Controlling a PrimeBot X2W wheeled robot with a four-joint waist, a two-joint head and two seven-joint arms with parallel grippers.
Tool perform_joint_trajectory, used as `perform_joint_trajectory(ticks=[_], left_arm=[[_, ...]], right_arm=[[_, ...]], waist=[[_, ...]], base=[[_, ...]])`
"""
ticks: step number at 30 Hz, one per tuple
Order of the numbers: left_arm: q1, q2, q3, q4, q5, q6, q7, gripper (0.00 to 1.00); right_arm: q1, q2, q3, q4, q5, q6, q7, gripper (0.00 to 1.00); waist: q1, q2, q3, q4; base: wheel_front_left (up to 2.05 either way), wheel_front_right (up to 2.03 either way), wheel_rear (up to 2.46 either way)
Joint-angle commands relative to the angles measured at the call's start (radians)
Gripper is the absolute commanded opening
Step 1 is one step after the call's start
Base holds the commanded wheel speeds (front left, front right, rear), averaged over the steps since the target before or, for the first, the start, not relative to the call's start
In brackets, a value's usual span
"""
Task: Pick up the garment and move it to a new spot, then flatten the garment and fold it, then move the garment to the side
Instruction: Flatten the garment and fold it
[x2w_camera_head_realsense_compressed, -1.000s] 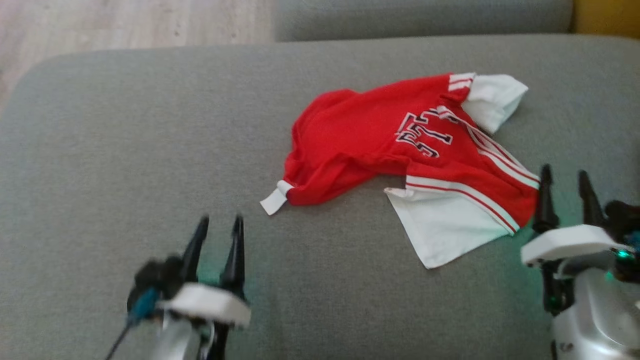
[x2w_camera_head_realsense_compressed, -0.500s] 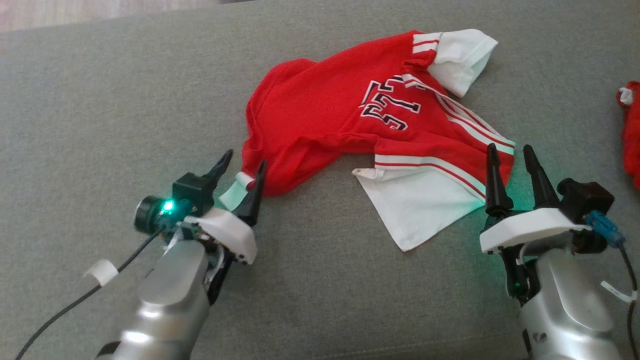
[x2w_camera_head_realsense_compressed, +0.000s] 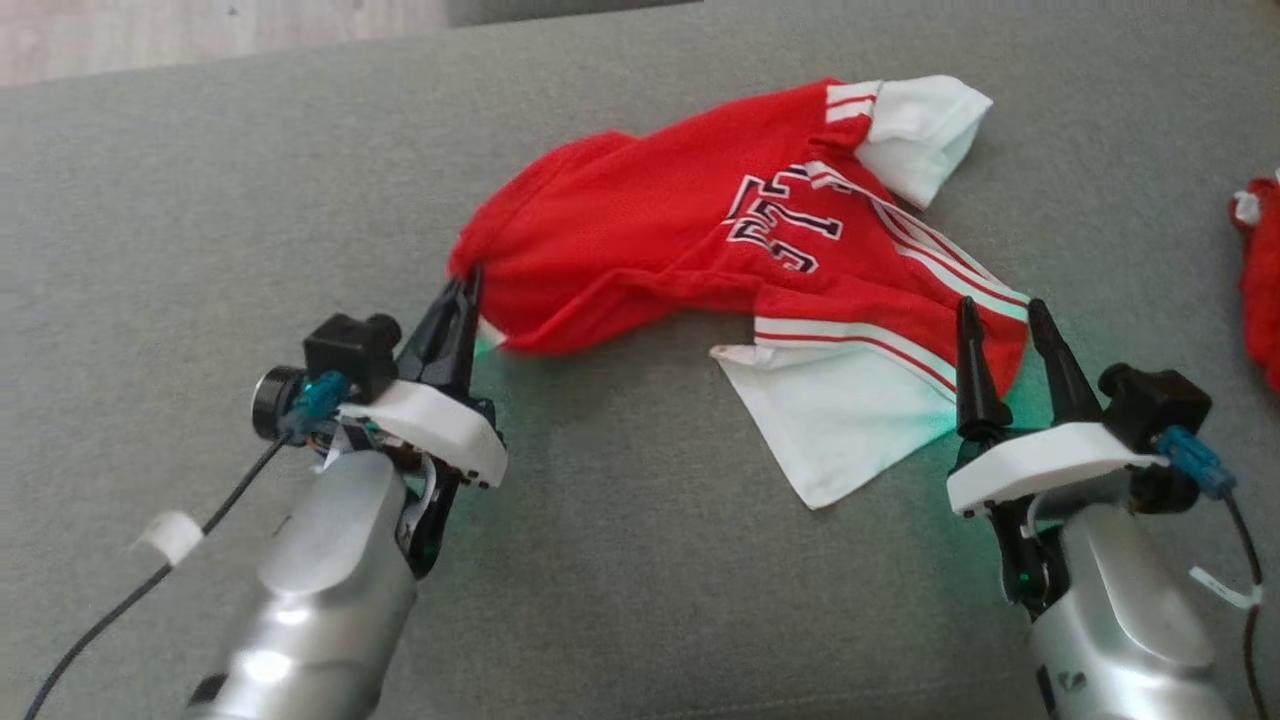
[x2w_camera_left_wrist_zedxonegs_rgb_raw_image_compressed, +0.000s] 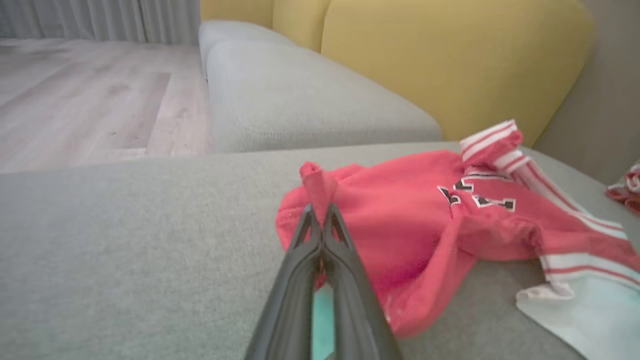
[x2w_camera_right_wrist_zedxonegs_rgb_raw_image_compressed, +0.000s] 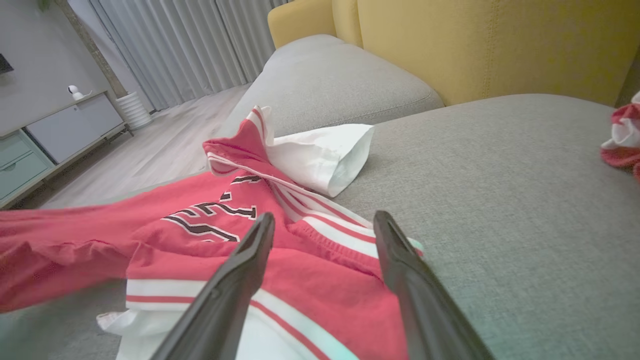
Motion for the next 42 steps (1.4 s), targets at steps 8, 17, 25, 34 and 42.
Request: perform_joint_trajectory(ticks=[8, 17, 25, 34, 42], left_arm=[[0.178, -0.012, 0.177, -0.212, 0.054, 0.017, -0.01, 0.0], [0.318, -0.032, 0.247, -0.228, 0.089, 0.013, -0.01, 0.0], [0.267, -0.034, 0.4, -0.235, 0.121, 0.133, -0.01, 1.0], [0.375, -0.029, 0.444, -0.236, 0.247, 0.126, -0.01, 1.0], [0.531, -0.024, 0.444, -0.286, 0.317, 0.103, -0.01, 1.0]], right_arm=[[0.043, -0.001, 0.014, -0.007, 0.027, -0.001, -0.006, 1.0], [0.059, -0.001, 0.033, -0.002, 0.051, -0.001, -0.006, 1.0], [0.045, 0.0, 0.042, -0.008, 0.048, -0.001, -0.006, 1.0], [0.082, 0.0, 0.048, -0.052, 0.05, -0.001, -0.006, 1.0], [0.173, 0.0, 0.073, -0.097, -0.018, -0.001, -0.006, 1.0]], waist=[[0.0, 0.0, -0.09, 0.117], [0.0, 0.0, -0.098, 0.172], [0.0, 0.0, -0.076, 0.137], [0.0, 0.0, -0.126, 0.119], [0.0, 0.0, -0.196, 0.108]], base=[[0.0, 0.0, 0.0], [0.0, 0.0, 0.0], [0.0, 0.0, 0.0], [0.0, 0.0, 0.0], [0.0, 0.0, 0.0]])
